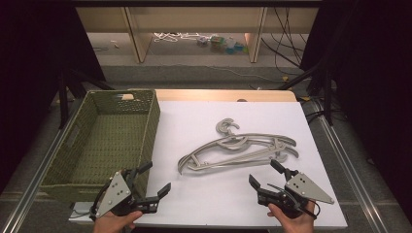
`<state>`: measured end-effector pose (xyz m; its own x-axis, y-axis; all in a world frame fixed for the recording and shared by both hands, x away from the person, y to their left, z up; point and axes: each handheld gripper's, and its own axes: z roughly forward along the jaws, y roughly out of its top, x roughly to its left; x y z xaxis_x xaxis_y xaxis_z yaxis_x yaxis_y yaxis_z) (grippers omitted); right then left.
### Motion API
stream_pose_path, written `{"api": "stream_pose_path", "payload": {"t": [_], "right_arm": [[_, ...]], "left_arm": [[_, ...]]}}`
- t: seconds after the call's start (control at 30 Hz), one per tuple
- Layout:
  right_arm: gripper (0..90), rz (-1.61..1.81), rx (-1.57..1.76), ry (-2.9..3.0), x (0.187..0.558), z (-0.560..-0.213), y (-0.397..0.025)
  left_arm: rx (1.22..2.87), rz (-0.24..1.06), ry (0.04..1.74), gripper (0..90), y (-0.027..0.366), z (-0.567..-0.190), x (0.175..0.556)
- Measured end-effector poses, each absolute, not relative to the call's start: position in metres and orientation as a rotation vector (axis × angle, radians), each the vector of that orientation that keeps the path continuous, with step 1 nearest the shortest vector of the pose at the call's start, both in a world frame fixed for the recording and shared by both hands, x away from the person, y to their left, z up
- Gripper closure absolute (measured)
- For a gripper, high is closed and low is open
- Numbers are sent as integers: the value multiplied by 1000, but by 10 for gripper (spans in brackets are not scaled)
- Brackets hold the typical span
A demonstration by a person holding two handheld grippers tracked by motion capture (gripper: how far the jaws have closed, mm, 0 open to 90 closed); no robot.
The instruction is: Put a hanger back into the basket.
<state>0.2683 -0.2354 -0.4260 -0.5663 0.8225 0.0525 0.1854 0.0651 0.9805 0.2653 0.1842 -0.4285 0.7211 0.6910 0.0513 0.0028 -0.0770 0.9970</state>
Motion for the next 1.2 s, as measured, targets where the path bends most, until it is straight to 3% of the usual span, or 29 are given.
{"api": "stream_pose_path", "payload": {"t": [0.73, 1.2], "right_arm": [[189, 1486, 893, 1913, 293, -417, -236], [179, 1262, 820, 2229, 367, -401, -240]], "left_arm": [[1562, 613, 585, 159, 181, -429, 264], [1572, 616, 587, 164, 181, -430, 264]]}}
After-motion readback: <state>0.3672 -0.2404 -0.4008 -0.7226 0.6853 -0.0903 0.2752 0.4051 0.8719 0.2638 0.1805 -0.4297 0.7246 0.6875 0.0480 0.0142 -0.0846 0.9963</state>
